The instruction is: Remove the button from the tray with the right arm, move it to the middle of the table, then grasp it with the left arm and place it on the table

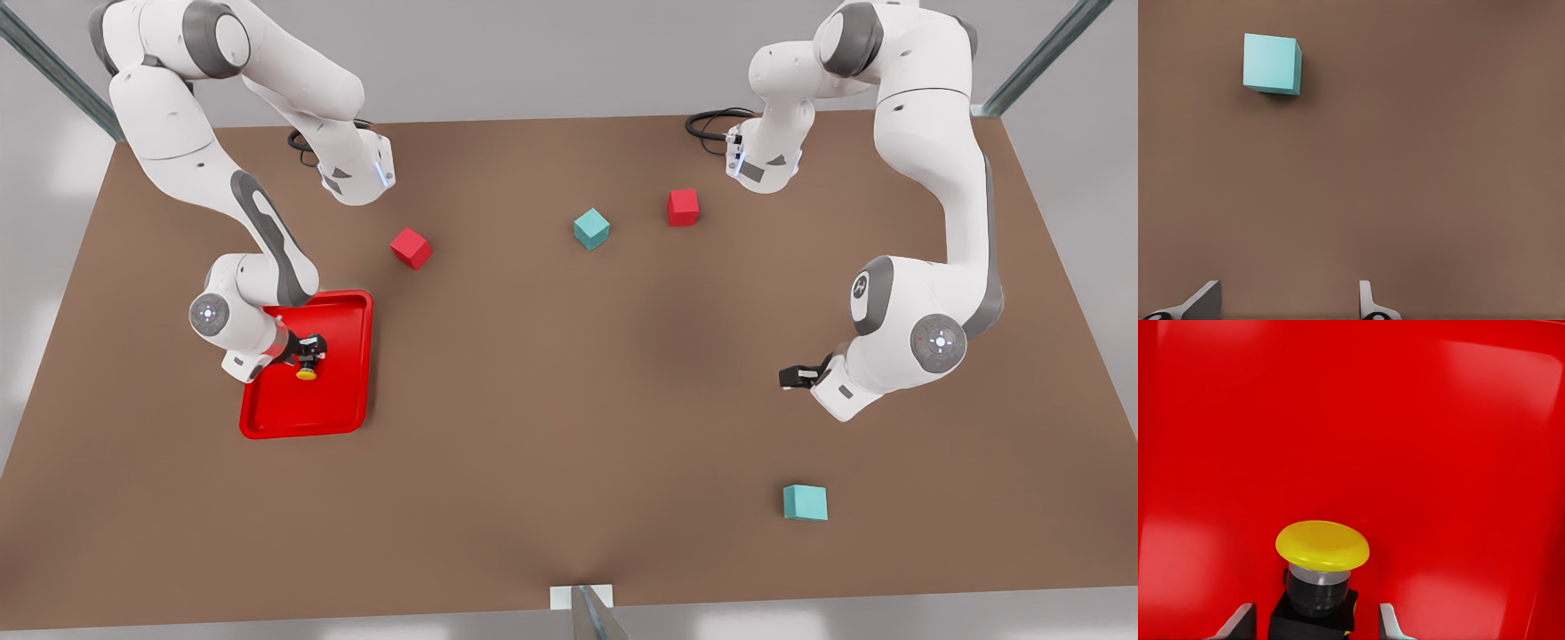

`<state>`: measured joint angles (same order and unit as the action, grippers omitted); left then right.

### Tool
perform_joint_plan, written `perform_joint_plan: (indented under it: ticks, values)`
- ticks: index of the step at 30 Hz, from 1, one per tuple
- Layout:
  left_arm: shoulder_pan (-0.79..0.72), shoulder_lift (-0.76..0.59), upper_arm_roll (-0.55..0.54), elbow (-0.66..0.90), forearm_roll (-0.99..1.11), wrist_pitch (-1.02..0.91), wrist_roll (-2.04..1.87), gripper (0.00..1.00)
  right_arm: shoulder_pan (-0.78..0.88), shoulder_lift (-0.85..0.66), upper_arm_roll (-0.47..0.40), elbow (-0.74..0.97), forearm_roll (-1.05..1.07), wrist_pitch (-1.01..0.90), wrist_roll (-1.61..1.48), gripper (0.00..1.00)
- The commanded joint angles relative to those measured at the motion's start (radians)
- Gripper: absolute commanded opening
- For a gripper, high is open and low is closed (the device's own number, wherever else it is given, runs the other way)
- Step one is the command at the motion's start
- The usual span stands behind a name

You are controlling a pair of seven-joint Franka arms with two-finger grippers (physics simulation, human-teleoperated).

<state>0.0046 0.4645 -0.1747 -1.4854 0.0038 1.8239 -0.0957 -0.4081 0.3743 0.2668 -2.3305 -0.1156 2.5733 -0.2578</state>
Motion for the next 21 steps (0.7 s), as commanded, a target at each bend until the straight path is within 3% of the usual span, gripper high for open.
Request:
perform_joint_plan:
  ticks: [1,4,5,6,18,21]
  values:
    - [0.0,-0.001,0.0,0.0,0.001,0.0,-0.002,1.0,0.0,0.0,0.0,0.0,-0.001,0.002,-0.046,0.66]
    - [0.0,-0.001,0.0,0.0,0.001,0.0,-0.002,1.0,0.0,0.002,0.0,0.003,-0.001,0.001,-0.046,0.65]
    - [0.0,-0.001,0.0,0.0,0.001,0.002,-0.002,1.0,0.0,0.002,0.0,0.005,-0.001,0.001,-0.046,0.62]
    - [0.0,-0.001,0.0,0.0,0.001,0.002,-0.002,1.0,0.0,0.002,0.0,0.005,-0.001,0.001,-0.046,0.5]
    - [0.0,-0.001,0.0,0.0,0.001,0.0,-0.002,1.0,0.005,-0.048,0.006,0.029,-0.001,-0.085,-0.032,0.46]
    - [0.0,-0.001,0.0,0.0,0.001,0.0,-0.002,1.0,0.02,-0.058,0.055,0.23,0.005,-0.352,0.049,0.46]
